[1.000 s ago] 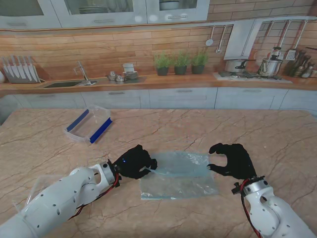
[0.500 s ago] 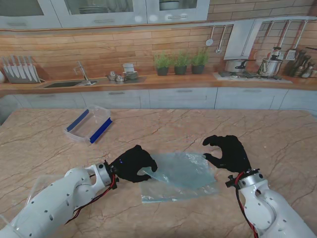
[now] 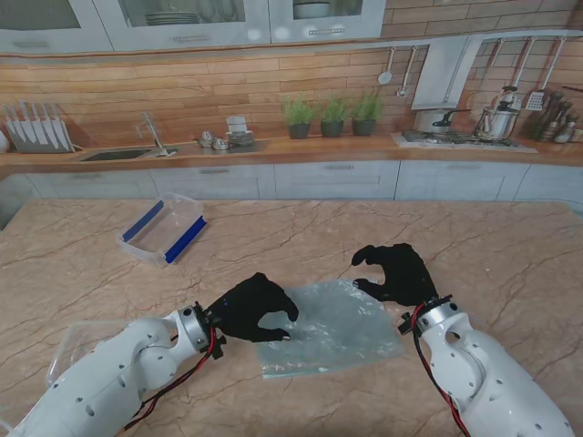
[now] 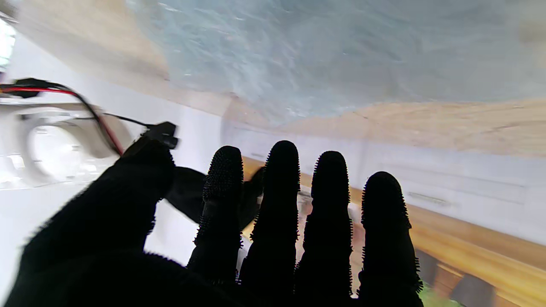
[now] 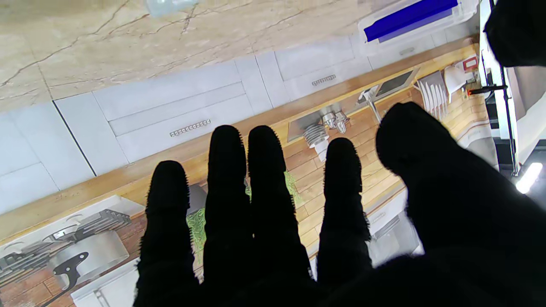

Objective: Fold the bubble film and place it into the plastic crate

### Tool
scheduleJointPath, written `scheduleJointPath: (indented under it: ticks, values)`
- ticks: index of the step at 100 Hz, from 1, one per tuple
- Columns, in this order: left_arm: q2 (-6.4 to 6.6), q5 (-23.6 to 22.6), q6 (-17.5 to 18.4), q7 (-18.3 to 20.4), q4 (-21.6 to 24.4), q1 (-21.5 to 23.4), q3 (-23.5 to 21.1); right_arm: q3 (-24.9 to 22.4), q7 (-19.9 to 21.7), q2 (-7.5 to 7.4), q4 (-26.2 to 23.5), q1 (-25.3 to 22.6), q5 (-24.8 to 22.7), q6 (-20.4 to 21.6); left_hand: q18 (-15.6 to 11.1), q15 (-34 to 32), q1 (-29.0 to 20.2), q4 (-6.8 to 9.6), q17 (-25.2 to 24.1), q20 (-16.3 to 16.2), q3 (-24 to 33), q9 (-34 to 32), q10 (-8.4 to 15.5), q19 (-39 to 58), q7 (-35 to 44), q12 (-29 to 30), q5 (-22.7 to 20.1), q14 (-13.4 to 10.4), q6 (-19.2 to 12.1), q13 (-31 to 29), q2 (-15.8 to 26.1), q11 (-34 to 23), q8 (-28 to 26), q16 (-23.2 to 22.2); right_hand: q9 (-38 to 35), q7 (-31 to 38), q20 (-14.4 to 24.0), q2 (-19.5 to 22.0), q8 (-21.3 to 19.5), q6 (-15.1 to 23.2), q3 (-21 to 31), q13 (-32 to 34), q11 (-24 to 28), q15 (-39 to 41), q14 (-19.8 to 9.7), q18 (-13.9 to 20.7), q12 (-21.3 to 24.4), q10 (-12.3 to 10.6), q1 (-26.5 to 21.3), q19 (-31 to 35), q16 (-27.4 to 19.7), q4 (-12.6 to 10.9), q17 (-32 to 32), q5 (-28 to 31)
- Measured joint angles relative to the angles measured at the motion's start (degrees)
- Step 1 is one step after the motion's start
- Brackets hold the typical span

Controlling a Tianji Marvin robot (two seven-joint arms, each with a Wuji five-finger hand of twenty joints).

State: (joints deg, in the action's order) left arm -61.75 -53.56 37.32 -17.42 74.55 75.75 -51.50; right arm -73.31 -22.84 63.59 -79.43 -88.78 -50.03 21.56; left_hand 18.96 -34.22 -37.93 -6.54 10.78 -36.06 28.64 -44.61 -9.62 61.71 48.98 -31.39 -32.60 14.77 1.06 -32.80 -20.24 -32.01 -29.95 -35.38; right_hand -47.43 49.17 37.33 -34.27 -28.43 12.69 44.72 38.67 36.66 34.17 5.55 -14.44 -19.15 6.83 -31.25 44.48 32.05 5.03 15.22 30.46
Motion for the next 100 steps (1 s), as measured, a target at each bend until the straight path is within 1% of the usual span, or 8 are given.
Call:
scheduleJointPath:
  ticks: [7,13,22,32,41,55,73,100]
  values:
    - [-0.03,0.59,-7.12,0.32,1.35,0.37,0.61,0.29,0.22,-0.16,0.01,0.25,-1.16,-0.6,0.16,0.0,-1.97,0.0,0.84,-0.87,0.0,0.0,-1.84,2.2,-0.39,0.11,0.0,1.05,0.3,0.0,-0.02,1.02,0.62,-0.02,0.65,-0.01,0.0,0.01,0.54,-0.01,-0.12,-0.6,-0.16,-0.44,0.02,0.0,0.0,0.14,0.0,0.0,0.0,0.0,-0.58,0.0]
    - [-0.04,0.79,-11.58,0.72,2.25,0.47,1.3,0.47,0.45,-0.32,-0.04,0.4,-2.33,-1.61,0.24,-0.61,-2.41,0.0,1.55,-1.51,0.43,0.0,-1.96,3.5,-0.93,0.6,0.0,1.58,0.48,0.0,-0.03,1.6,1.15,-0.1,2.35,-1.78,0.0,0.42,0.63,-0.65,-0.66,-1.73,-1.21,-1.31,0.05,0.0,0.0,0.37,0.21,-0.25,0.0,0.0,-0.87,0.0]
    - [-0.12,1.82,-13.55,2.18,2.38,-0.04,2.87,0.53,2.64,-0.62,-0.84,0.4,-3.02,-4.86,0.24,-0.72,-2.18,0.0,1.69,-1.56,0.18,0.0,-1.96,4.25,-2.13,1.05,-0.01,1.65,0.8,0.0,-0.03,2.19,1.39,-0.14,5.49,-5.17,-0.02,1.78,-1.0,-2.44,-0.95,-3.64,-2.14,-2.56,0.7,-0.09,0.03,1.68,1.09,-1.18,-0.58,-0.63,-2.19,-0.09]
    - [-0.49,6.57,-15.31,5.52,2.15,-0.94,4.57,0.63,6.39,-1.08,-2.29,0.4,-3.68,-8.54,0.2,-1.19,-2.38,0.0,1.7,-1.61,0.18,0.0,-2.1,4.78,-3.11,1.5,-0.02,1.86,1.25,0.0,-0.03,2.83,1.41,-0.16,10.03,-8.78,-0.03,2.09,-1.39,-3.43,-2.05,-6.21,-3.82,-4.06,1.21,-0.16,0.25,2.65,2.87,-2.26,-1.25,-0.99,-3.58,-3.7]
    - [-1.09,8.77,-17.65,6.34,1.49,-1.78,5.82,1.12,9.13,-1.64,-3.13,0.68,-6.11,-12.0,0.2,-1.2,-2.84,0.0,1.7,-1.65,0.18,0.0,-2.32,4.91,-4.26,1.69,-0.02,2.36,1.7,0.0,-0.03,2.92,1.46,-0.17,13.57,-10.54,-0.04,2.27,-1.36,-4.19,-3.74,-8.2,-5.0,-5.03,1.49,-0.31,0.75,3.26,4.27,-3.19,-1.41,-0.88,-4.42,-5.95]
    - [-1.81,10.38,-18.58,7.35,-0.08,-3.32,7.54,2.76,11.69,-2.49,-2.16,2.72,-8.31,-14.06,0.2,-1.2,-2.96,0.0,1.59,-2.07,0.2,0.0,-2.77,4.91,-4.82,2.14,-0.02,2.37,1.73,0.51,-0.03,3.57,1.46,-0.18,17.79,-14.0,-0.05,2.27,-0.9,-5.64,-4.46,-10.1,-5.94,-7.82,1.59,-0.34,0.92,3.7,5.05,-5.57,-2.94,-0.71,-5.86,-10.35]
    - [-2.9,19.69,-18.62,10.67,-2.68,-5.11,9.37,4.83,18.72,-3.07,-0.02,6.01,-6.34,-16.8,0.47,-1.2,-3.1,0.0,1.1,-2.08,-0.39,0.0,-2.87,4.91,-5.09,2.15,-0.02,3.05,2.71,0.53,-0.03,3.6,1.46,-0.18,21.91,-16.22,-0.05,1.78,-0.7,-6.07,-5.17,-12.94,-7.7,-12.99,1.55,-0.34,1.45,3.77,6.86,-8.73,-5.13,-0.7,-7.25,-13.86]
    - [-3.57,19.73,-18.82,11.61,-3.84,-5.9,10.78,8.35,22.57,-3.53,2.98,9.19,-4.71,-19.19,0.74,-1.21,-3.18,0.0,1.04,-2.08,-1.23,0.0,-2.89,4.91,-5.84,2.16,-0.03,3.1,2.72,0.53,-0.03,3.61,1.46,-0.23,22.66,-16.21,-0.03,0.44,-0.7,-6.26,-6.57,-12.94,-8.72,-13.94,1.49,-0.34,1.45,3.77,6.75,-11.13,-5.61,-0.7,-7.84,-13.61]
